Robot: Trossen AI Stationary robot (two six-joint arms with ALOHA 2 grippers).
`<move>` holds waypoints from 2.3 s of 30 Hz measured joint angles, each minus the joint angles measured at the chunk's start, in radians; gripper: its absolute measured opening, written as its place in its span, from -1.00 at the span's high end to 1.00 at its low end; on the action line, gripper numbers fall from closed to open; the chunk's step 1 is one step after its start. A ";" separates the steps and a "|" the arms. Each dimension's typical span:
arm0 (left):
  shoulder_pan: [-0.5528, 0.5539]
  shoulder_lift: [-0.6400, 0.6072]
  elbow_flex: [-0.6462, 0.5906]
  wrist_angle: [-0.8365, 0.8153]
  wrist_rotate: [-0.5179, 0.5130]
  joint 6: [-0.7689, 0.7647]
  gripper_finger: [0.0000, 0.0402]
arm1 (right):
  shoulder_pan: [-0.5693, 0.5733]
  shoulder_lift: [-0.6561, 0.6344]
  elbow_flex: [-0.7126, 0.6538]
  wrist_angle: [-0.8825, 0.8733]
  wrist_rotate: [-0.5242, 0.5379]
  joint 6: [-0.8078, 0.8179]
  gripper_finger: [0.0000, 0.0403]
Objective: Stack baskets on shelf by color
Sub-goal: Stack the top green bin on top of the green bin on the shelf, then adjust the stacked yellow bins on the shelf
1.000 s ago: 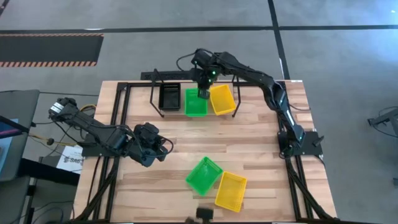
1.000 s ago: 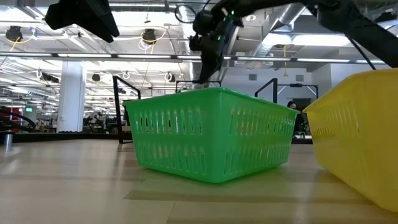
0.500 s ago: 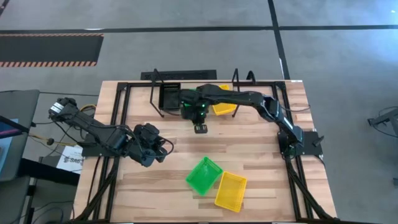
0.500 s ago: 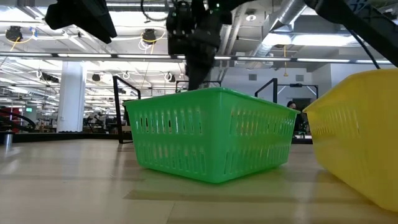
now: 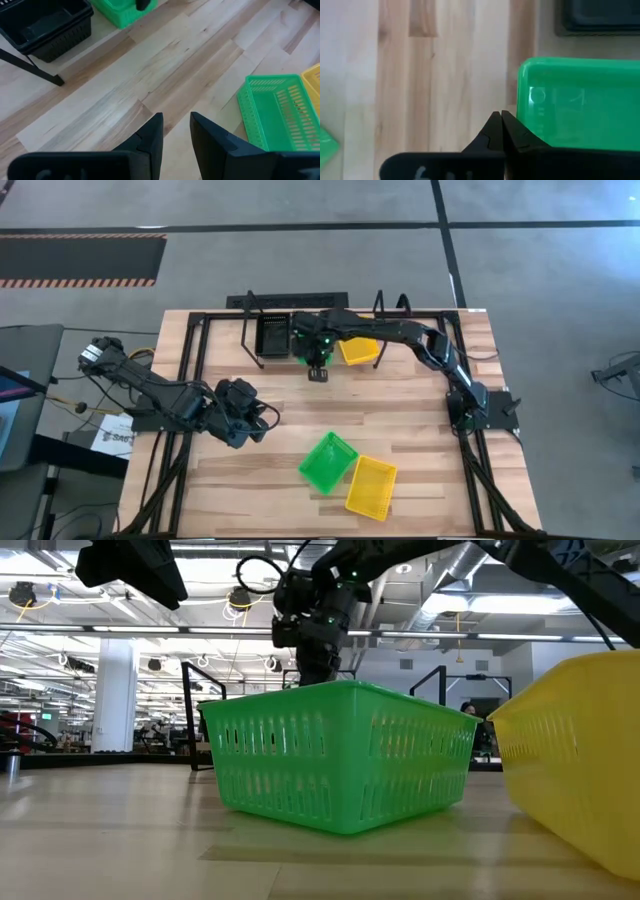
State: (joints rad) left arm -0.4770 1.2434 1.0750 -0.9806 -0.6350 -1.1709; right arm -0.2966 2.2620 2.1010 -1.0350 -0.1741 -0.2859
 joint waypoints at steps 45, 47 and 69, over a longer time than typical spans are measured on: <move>0.000 0.000 0.000 -0.011 -0.007 0.008 0.58 | 0.092 -0.289 -0.254 -0.375 0.254 0.253 1.00; 0.000 0.000 0.000 -0.014 -0.007 0.008 0.58 | 0.092 -0.366 -0.399 -0.281 0.234 0.275 1.00; 0.000 0.000 0.000 -0.015 -0.006 -0.006 0.58 | -0.014 -0.413 -0.689 0.181 0.215 0.096 1.00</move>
State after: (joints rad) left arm -0.4770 1.2438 1.0752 -0.9958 -0.6411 -1.1769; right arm -0.3107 1.8486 1.4122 -0.8536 0.0413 -0.1900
